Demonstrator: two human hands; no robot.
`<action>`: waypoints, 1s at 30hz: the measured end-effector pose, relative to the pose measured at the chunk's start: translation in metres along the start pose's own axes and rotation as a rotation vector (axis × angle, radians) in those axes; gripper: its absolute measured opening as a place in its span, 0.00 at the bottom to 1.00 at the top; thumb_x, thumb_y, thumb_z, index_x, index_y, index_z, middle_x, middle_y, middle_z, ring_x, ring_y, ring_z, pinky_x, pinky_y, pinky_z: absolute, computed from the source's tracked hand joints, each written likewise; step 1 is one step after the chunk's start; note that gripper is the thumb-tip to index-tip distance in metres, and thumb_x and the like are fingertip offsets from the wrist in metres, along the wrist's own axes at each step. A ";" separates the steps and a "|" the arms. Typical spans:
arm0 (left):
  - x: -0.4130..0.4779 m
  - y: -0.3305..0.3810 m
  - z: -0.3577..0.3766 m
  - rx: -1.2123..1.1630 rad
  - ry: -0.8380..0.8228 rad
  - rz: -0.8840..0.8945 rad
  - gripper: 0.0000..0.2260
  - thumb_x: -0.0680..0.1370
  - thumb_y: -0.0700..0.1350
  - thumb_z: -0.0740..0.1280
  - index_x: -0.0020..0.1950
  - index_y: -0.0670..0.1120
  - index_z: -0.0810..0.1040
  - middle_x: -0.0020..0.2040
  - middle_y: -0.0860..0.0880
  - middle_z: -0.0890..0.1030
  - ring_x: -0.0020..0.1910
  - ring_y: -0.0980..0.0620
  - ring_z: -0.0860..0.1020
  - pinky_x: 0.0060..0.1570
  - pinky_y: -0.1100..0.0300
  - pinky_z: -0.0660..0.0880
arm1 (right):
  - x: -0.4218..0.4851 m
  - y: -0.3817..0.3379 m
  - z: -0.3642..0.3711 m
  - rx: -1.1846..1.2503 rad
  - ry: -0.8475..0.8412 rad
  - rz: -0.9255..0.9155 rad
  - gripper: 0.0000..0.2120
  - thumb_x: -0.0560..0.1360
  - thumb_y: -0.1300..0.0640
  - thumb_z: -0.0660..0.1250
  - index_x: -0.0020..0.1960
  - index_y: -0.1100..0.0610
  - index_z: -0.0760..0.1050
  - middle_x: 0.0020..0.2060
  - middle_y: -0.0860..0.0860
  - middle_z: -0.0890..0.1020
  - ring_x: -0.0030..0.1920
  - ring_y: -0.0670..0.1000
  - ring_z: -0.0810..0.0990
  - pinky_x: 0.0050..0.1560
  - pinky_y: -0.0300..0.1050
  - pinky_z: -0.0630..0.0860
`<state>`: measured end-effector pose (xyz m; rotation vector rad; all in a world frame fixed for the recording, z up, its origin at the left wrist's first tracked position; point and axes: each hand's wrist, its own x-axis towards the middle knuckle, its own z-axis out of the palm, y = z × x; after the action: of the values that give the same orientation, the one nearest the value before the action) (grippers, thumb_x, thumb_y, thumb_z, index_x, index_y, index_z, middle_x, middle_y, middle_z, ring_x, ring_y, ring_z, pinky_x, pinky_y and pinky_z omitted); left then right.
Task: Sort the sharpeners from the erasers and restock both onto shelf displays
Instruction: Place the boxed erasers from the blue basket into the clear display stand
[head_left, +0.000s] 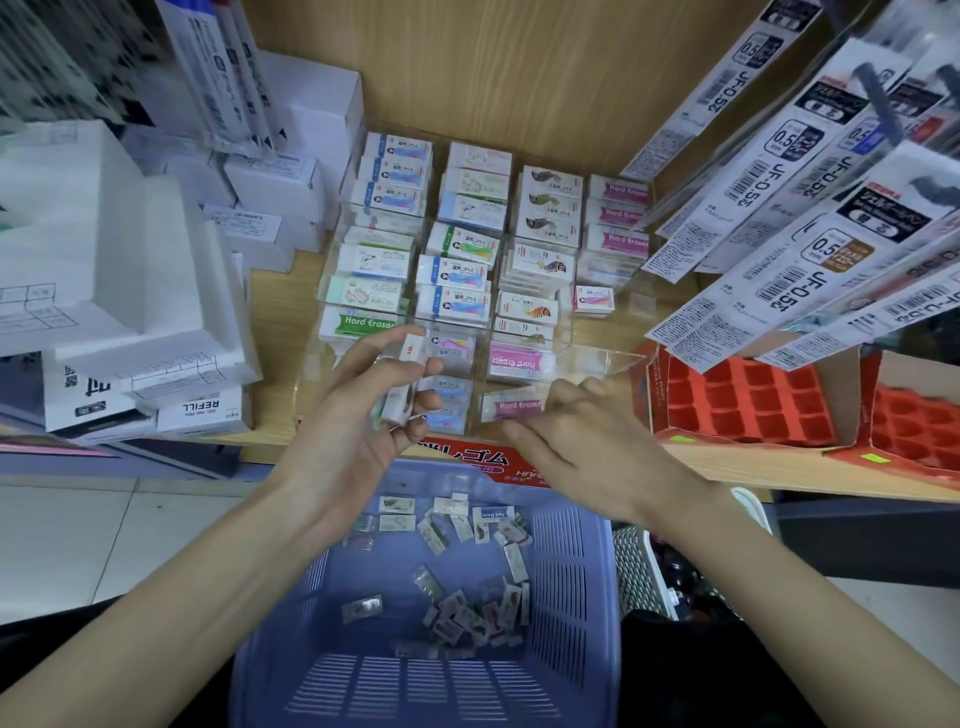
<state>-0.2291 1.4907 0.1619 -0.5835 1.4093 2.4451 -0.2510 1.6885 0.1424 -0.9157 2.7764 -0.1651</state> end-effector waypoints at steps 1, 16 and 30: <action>0.000 0.000 -0.001 0.004 0.002 0.000 0.15 0.74 0.36 0.63 0.60 0.46 0.77 0.43 0.48 0.83 0.33 0.55 0.77 0.31 0.65 0.73 | 0.000 -0.006 -0.001 0.041 -0.090 0.013 0.27 0.80 0.43 0.39 0.38 0.50 0.73 0.29 0.47 0.71 0.40 0.49 0.68 0.47 0.45 0.58; -0.004 -0.006 0.004 -0.031 -0.118 -0.059 0.17 0.70 0.43 0.64 0.58 0.45 0.75 0.46 0.42 0.84 0.38 0.49 0.83 0.33 0.63 0.78 | -0.015 -0.003 -0.005 0.280 0.152 0.059 0.21 0.77 0.43 0.50 0.58 0.51 0.77 0.48 0.44 0.81 0.49 0.48 0.76 0.52 0.47 0.69; -0.003 -0.016 0.009 0.114 -0.111 -0.139 0.13 0.80 0.46 0.57 0.57 0.41 0.76 0.40 0.44 0.83 0.32 0.50 0.80 0.26 0.62 0.75 | -0.012 -0.034 -0.014 1.166 0.338 0.225 0.12 0.70 0.62 0.74 0.47 0.47 0.78 0.43 0.47 0.80 0.42 0.44 0.77 0.45 0.36 0.72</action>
<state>-0.2214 1.5062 0.1549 -0.4944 1.4034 2.2368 -0.2258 1.6691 0.1641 -0.2553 2.3105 -1.7584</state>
